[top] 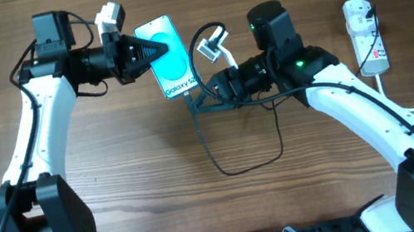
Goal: Plug charger to phone and switch on socket
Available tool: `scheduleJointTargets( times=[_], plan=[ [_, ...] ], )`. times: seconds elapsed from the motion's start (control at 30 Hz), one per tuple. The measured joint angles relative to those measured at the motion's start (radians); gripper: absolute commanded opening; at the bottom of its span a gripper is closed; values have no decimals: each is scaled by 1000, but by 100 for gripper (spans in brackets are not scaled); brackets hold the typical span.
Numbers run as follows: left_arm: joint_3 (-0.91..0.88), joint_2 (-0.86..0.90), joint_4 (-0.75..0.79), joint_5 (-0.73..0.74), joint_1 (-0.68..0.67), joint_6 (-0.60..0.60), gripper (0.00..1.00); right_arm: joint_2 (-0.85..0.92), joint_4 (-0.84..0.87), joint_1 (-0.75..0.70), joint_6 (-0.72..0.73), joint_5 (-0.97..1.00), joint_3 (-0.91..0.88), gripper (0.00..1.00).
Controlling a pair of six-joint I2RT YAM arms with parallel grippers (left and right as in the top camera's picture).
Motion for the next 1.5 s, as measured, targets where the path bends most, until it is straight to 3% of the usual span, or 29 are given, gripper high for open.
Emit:
scheduleJointTargets(
  times=[0.53, 1.5],
  plan=[
    [0, 0, 7, 2, -2, -3, 4, 0, 3, -17, 2, -14, -2, 4],
    [18, 0, 18, 10, -18, -26, 4, 0, 230, -33, 208, -76, -37, 4]
  ],
)
